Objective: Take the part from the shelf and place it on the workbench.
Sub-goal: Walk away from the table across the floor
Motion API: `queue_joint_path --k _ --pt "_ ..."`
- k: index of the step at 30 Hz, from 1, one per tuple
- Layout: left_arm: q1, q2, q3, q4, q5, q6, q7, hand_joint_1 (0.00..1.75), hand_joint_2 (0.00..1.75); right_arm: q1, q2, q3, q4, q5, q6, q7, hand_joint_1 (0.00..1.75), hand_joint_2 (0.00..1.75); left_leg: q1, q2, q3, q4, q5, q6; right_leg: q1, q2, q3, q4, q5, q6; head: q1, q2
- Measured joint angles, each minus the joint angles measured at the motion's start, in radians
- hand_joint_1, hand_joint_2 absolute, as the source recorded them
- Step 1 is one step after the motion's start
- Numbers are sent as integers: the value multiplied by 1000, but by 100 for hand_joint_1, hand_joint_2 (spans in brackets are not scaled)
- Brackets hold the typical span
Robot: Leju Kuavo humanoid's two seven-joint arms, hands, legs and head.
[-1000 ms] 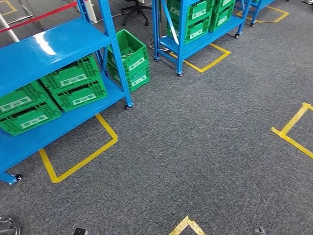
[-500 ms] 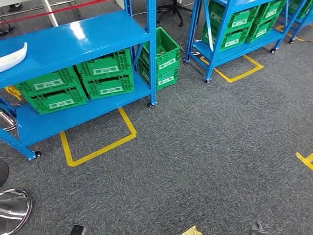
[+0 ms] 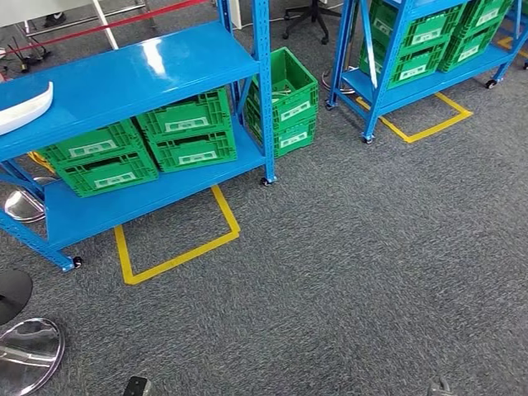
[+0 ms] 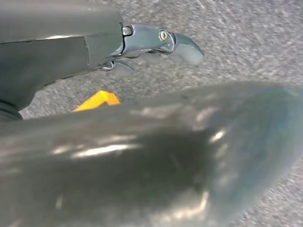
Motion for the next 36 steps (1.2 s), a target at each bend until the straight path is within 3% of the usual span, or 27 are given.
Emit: queue_joint_path --k 2,4,5,8,9,12,13,15,17,19,20,21,23,24,25,28,29,32,34,35,36 --pt "0 -1 0 0 -3 0 0 0 0 0 0 0 0 2 1 -2 0 0 0 1 -86 118 -44 -3 2 0 12 -1 -13 -5 -3 0" --pt "5 -1 1 0 -6 1 0 0 0 1 0 -1 0 5 4 -6 0 0 -1 1 -133 143 -45 2 5 2 32 -1 -31 -6 -4 0" --pt "6 -1 2 0 -8 2 0 0 0 2 0 -2 0 8 5 -7 0 0 -4 1 -134 109 -15 9 7 4 45 -2 -42 -5 -4 0" --pt "8 -1 6 0 -10 2 0 0 0 0 0 -4 0 14 9 -11 0 0 -19 3 -106 -54 115 36 13 5 78 -8 -77 1 -5 0" --pt "9 -1 8 0 -11 2 0 0 0 -1 1 -4 0 16 11 -12 0 0 -24 3 -98 -86 135 40 16 5 88 -14 -88 4 -5 0" --pt "9 -3 9 0 -16 3 -1 0 0 -4 1 -5 0 24 16 -14 0 0 -21 -2 -69 -112 132 47 21 6 122 -16 -92 17 -4 0" --pt "8 -3 9 0 -17 3 -1 0 0 -6 0 -5 0 25 17 -15 0 0 -19 -2 -57 -115 129 52 20 5 116 12 -88 23 -2 0" --pt "6 -4 11 0 -17 3 -1 0 0 -11 0 -4 0 26 17 -15 0 0 -16 -1 -36 -116 119 62 19 4 51 120 -101 32 2 0" --pt "4 -4 12 0 -17 3 -1 0 0 -11 0 -5 0 26 17 -16 0 0 -14 -2 -19 -116 102 67 18 4 -41 235 -157 38 5 0" --pt "7 -6 12 0 -17 3 -1 0 0 -8 0 -5 0 26 17 -15 0 0 -12 -6 7 -116 81 66 18 4 -98 259 -214 42 8 0" --pt "9 -6 12 0 -17 3 -1 0 0 -7 0 -6 0 26 17 -15 0 0 -10 -7 23 -116 68 64 17 4 -107 230 -207 44 8 0" --pt "10 -6 12 0 -17 3 -1 0 0 -6 0 -7 0 26 17 -15 0 0 -8 -8 39 -116 55 61 15 4 -107 181 -169 46 9 0" --pt "9 -6 12 0 -17 3 -1 0 0 -4 0 -8 1 26 17 -15 0 0 -9 -9 66 -113 28 51 10 -2 -100 72 -40 46 13 0" --pt "8 -6 13 0 -17 3 -1 0 0 -4 0 -8 1 26 17 -15 0 0 -11 -10 73 -112 14 46 8 -5 -94 40 7 42 14 0" --pt "8 -6 13 0 -17 3 -1 0 0 -4 0 -8 1 26 18 -14 0 0 -13 -10 81 -109 6 40 7 -8 -92 24 31 34 14 0" --pt "5 -5 13 0 -17 3 -1 0 0 -5 0 -8 1 26 18 -15 0 0 -12 -7 90 -88 -1 25 4 -6 -65 20 30 9 10 0" --pt "4 -4 13 0 -18 3 -2 0 0 -6 0 -8 1 26 18 -15 0 0 -11 -5 77 -58 -8 20 3 -5 -52 17 28 2 8 0" --pt "1 -4 13 0 -18 3 -1 0 0 -8 0 -8 1 27 18 -15 0 0 -7 0 -32 104 -70 5 2 -7 -27 9 15 -7 5 0" --pt "3 -5 14 0 -17 3 -1 0 0 -7 0 -9 1 29 20 -15 0 0 -5 0 -92 149 -102 4 2 -11 -10 7 2 -7 5 0" --pt "4 -5 15 0 -17 3 0 0 0 -7 0 -9 1 31 22 -15 0 0 -5 2 -101 129 -87 6 2 -15 1 7 -7 -7 4 0" --pt "4 -5 16 0 -17 3 0 0 0 -6 0 -10 1 33 24 -15 0 0 -7 8 -97 83 -47 11 3 -19 13 6 -16 -5 4 0"
